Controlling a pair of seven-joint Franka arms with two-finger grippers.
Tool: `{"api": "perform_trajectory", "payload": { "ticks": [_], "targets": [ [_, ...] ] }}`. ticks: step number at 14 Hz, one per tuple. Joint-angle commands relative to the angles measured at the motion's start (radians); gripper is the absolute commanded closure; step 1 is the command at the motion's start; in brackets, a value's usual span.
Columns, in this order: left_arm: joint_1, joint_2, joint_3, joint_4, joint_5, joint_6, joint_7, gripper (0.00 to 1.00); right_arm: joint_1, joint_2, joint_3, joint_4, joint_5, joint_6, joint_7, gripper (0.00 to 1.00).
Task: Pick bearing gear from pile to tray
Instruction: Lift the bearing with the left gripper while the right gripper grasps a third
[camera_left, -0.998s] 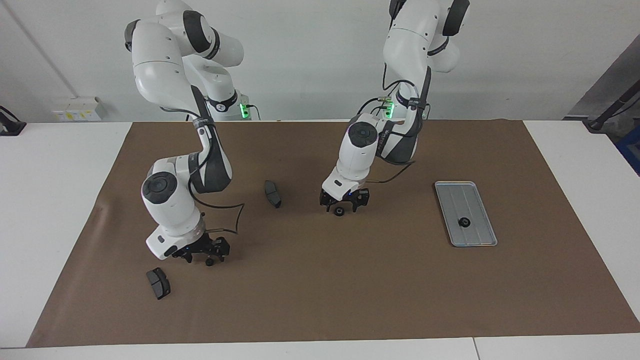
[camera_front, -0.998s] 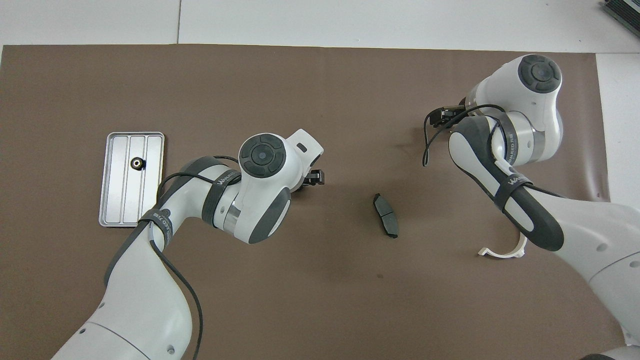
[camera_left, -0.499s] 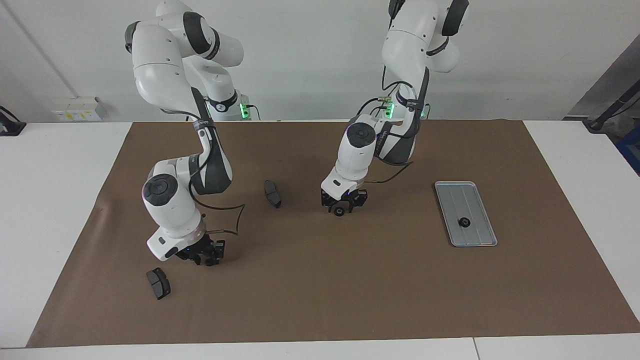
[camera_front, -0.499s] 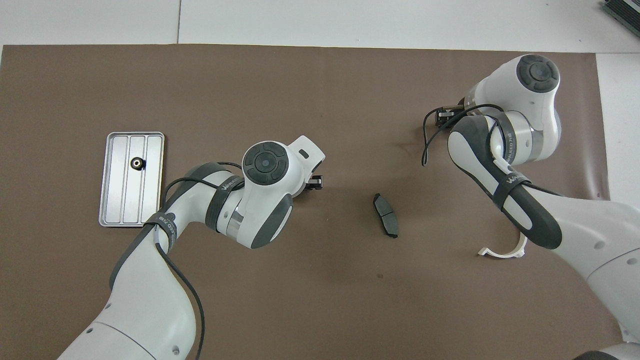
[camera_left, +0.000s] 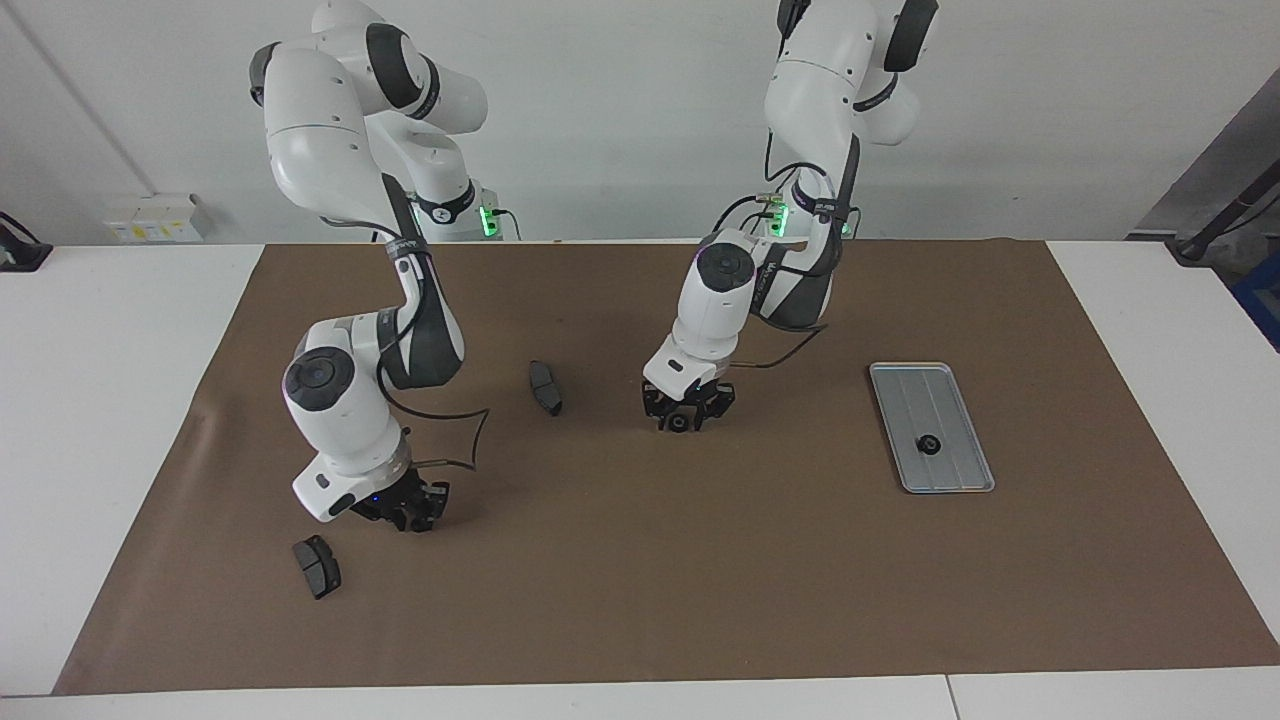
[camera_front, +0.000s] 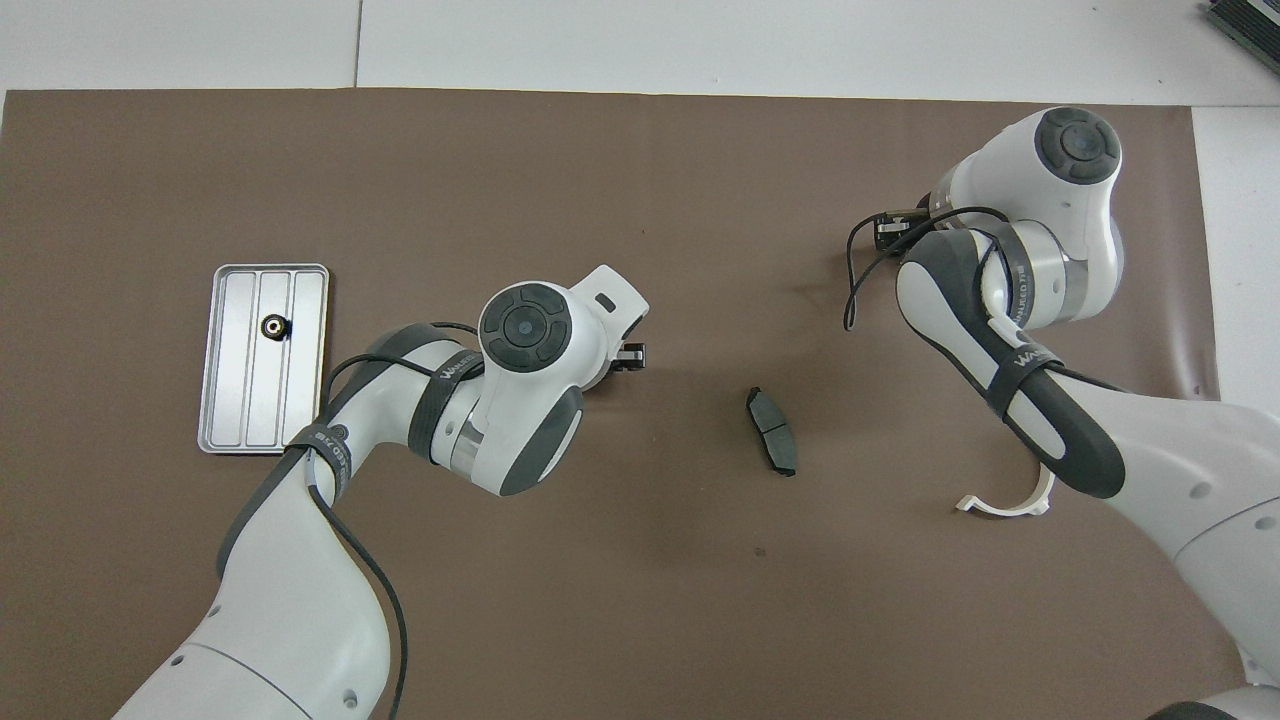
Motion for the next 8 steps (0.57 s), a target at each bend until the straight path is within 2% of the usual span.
{"api": "perform_trajectory", "payload": {
  "ticks": [1,6,8],
  "targets": [
    [-0.01,0.002,0.011,-0.012,-0.013,0.031,0.002,0.43,-0.013,0.018,0.015,0.022,0.008,-0.006,-0.028,0.61],
    [-0.008,0.002,0.011,-0.015,-0.013,0.034,0.002,0.57,-0.013,0.016,0.015,0.011,0.01,-0.008,-0.028,0.61],
    [-0.004,0.002,0.013,-0.017,-0.013,0.034,0.002,0.59,-0.013,0.016,0.015,0.011,0.008,-0.011,-0.028,0.61]
  ]
}}
